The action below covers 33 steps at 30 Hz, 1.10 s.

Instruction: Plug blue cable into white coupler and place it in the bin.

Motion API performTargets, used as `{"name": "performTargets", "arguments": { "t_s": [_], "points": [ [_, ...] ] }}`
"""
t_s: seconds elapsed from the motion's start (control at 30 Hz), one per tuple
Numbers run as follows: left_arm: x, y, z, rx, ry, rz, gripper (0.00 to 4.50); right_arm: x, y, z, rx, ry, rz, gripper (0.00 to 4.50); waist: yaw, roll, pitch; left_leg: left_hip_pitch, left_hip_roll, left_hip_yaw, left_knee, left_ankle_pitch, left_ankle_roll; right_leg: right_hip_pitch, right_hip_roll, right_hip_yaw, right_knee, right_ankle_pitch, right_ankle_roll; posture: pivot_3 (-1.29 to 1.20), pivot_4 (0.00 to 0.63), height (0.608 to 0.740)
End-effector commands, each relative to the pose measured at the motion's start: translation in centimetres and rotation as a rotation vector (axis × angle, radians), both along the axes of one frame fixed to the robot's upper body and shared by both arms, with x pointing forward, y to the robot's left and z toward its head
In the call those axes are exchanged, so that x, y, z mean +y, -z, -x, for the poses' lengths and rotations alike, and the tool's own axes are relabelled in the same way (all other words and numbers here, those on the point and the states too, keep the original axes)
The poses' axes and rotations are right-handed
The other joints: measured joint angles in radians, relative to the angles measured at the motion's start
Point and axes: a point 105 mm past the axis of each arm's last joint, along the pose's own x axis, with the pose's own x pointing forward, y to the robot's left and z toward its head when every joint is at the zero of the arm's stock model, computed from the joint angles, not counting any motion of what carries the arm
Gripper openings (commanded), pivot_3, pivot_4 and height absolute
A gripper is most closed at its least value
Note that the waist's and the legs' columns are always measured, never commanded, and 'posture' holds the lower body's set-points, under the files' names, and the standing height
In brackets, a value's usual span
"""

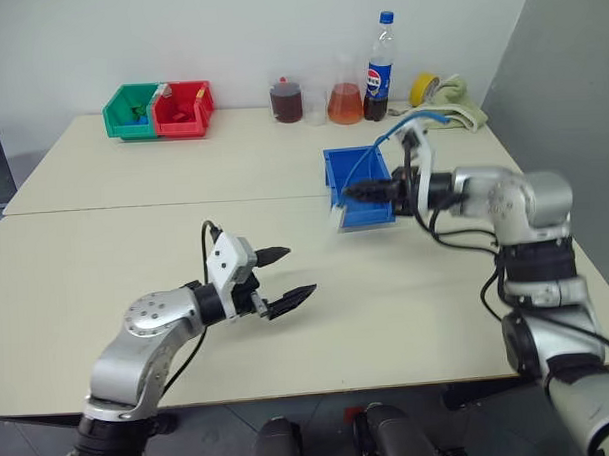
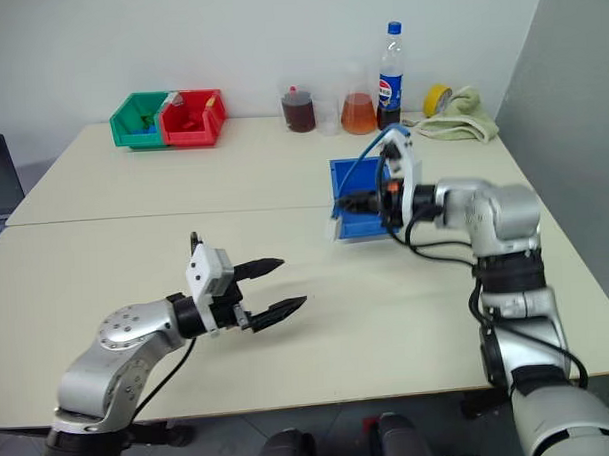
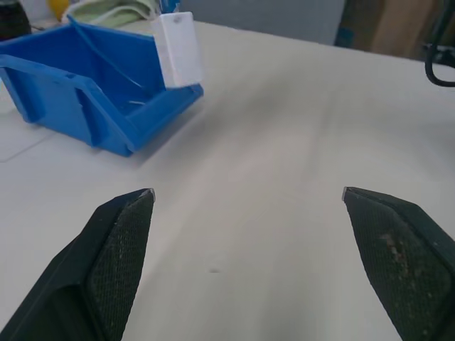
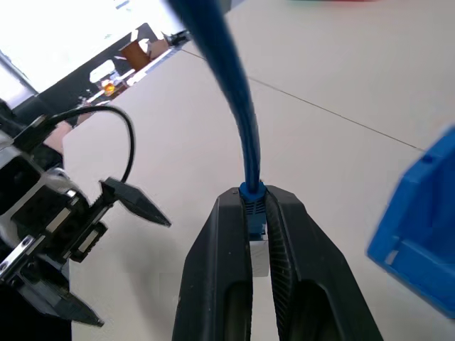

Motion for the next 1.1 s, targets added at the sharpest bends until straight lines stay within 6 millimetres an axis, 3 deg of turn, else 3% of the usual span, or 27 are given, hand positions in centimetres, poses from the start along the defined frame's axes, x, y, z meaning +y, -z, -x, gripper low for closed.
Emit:
{"name": "performTargets", "arguments": {
  "t_s": [0.03, 0.17, 0.4, 0.87, 0.9, 0.93, 1.1],
  "points": [
    [-1.3, -1.1, -0.4, -0.057, -0.003, 0.017, 4.45, -0.7, -1.6, -2.2, -0.055, 0.055, 0.041, 0.08, -0.001, 0.0, 0.0, 0.0, -0.001, 0.001, -0.002, 0.0, 0.0, 0.0, 0.0, 0.001, 0.0, 0.0, 0.0, 0.0, 0.15, 0.74],
    [-2.1, -1.1, -0.6, -0.06, 0.008, 0.032, 4.45, -1.0, -0.7, -5.0, -0.081, 0.117, 0.131, 0.08, -0.001, -0.001, -0.001, 0.001, -0.001, 0.002, -0.008, 0.0, 0.0, -0.001, 0.0, 0.002, -0.005, 0.0, 0.0, 0.0, 0.15, 0.74],
    [-2.2, -1.1, -0.6, -0.068, -0.004, 0.035, 4.45, -0.9, 1.1, -7.3, -0.122, 0.197, 0.24, 0.08, -0.001, -0.001, 0.0, -0.005, -0.001, 0.004, -0.009, 0.0, 0.0, -0.008, 0.0, 0.004, -0.005, 0.0, -0.001, 0.0, 0.15, 0.74],
    [-1.6, -0.7, -0.1, -0.064, -0.056, 0.033, 4.45, -0.2, 3.2, -7.9, -0.068, 0.258, 0.274, 0.08, 0.001, -0.001, 0.0, -0.006, -0.001, 0.003, -0.008, 0.001, -0.001, -0.01, 0.0, 0.003, -0.001, 0.001, -0.001, 0.0, 0.15, 0.74],
    [-1.6, -0.7, -0.1, -0.065, -0.059, 0.031, 4.48, -0.2, 3.2, -8.0, -0.068, 0.268, 0.274, 0.42, 0.0, -0.001, 0.0, -0.006, -0.001, 0.003, -0.008, 0.001, -0.001, -0.01, 0.0, 0.003, -0.001, 0.0, -0.001, 0.0, 0.15, 0.74],
    [-1.5, -0.8, -0.2, -0.067, -0.062, 0.03, 4.48, -0.3, 3.3, -8.1, -0.068, 0.276, 0.275, 0.42, 0.0, -0.001, 0.0, -0.006, -0.001, 0.003, -0.008, 0.001, -0.001, -0.01, 0.0, 0.003, -0.001, 0.0, -0.001, 0.0, 0.15, 0.74],
    [-1.4, -0.9, -0.2, -0.069, -0.063, 0.027, 4.5, -0.2, 3.3, -8.2, -0.074, 0.294, 0.268, 1.45, 0.0, -0.001, 0.0, -0.005, -0.001, 0.003, -0.008, 0.001, -0.001, -0.01, 0.0, 0.003, 0.0, 0.0, -0.001, 0.0, 0.15, 0.74]
  ]
}}
